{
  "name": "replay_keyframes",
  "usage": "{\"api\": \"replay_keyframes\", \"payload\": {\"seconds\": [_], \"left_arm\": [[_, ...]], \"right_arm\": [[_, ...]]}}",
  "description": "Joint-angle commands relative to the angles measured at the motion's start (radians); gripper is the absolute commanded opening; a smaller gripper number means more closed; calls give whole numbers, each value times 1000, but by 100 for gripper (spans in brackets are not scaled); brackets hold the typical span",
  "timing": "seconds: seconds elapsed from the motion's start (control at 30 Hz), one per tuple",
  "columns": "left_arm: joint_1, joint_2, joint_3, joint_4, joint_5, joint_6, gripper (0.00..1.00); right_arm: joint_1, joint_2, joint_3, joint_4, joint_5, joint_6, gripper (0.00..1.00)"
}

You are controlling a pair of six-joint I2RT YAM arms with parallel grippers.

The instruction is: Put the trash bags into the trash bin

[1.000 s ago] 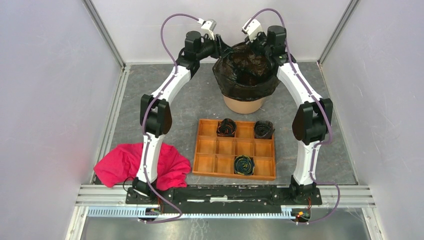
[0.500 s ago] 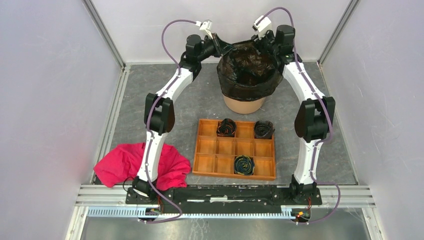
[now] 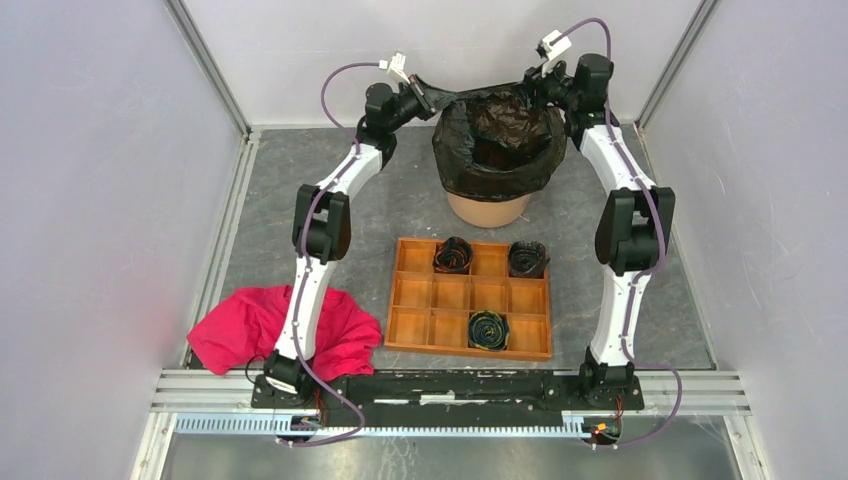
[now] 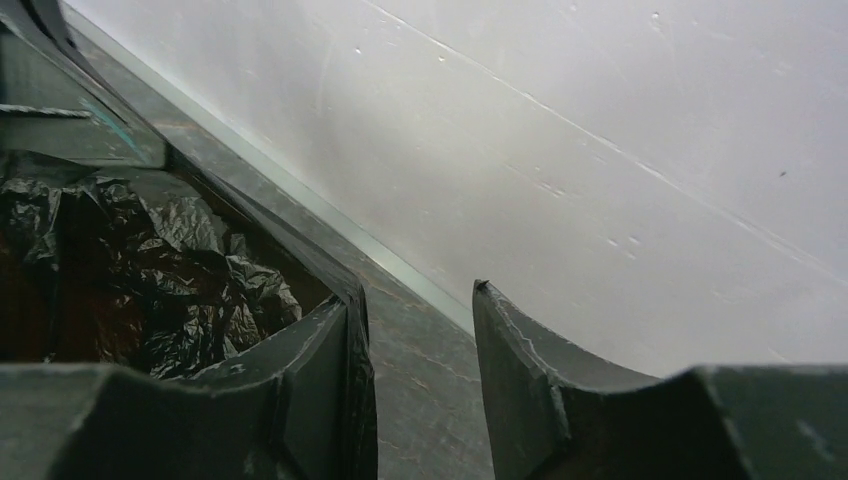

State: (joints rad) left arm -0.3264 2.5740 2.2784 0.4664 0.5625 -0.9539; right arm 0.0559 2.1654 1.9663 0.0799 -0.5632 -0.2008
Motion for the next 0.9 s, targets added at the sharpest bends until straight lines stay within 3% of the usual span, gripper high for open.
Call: {"api": "replay_keyframes", "payload": {"seconds": [0.0, 0.17, 0.43, 0.67, 0.87], "left_arm": [[6, 26, 39, 97, 26, -139, 10], [6, 47, 38, 117, 23, -190, 11], [6, 50, 3, 160, 29, -286, 13], [6, 47, -32, 152, 31, -367, 10], [6, 61, -40, 148, 24, -420, 5]], "right_arm": [[-17, 29, 16, 76, -101, 99, 50], [-49, 48, -8, 139, -129, 197, 49], [-120, 106, -8, 277, -282, 645, 54], [-142, 187, -42, 538, -378, 1121, 55], [-145, 249, -45, 569, -385, 1272, 63]]}}
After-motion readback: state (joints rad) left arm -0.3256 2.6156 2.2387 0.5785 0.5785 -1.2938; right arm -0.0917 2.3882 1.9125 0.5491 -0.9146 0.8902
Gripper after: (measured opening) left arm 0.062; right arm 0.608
